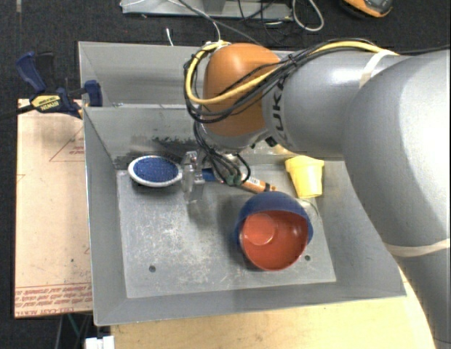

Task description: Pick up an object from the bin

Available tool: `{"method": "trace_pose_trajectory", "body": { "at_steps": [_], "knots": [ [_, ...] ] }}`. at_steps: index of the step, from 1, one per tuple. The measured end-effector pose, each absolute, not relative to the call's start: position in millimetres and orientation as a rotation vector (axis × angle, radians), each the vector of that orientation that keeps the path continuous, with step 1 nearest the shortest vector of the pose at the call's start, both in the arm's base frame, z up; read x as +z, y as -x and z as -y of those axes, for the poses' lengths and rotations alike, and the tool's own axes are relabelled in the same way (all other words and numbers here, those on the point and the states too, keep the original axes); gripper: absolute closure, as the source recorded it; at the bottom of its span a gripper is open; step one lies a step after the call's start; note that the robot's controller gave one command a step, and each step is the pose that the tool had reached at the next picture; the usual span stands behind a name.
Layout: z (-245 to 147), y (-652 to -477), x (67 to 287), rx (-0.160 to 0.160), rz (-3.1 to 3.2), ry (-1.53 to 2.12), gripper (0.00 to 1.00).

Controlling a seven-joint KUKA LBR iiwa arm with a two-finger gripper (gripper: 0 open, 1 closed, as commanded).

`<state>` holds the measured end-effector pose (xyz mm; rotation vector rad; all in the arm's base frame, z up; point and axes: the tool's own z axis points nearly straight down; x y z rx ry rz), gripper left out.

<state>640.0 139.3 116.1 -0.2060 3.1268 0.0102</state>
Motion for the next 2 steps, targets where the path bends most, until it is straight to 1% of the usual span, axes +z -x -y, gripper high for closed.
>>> {"method": "trace_pose_trajectory", "body": {
  "at_steps": [1, 2],
  "knots": [
    [-139, -637.9, 144, 0.009, -3.135, 0.206, 1.0],
    [-140, -639.7, 182, 0.01, -3.127, 0.206, 1.0]
  ]
}}
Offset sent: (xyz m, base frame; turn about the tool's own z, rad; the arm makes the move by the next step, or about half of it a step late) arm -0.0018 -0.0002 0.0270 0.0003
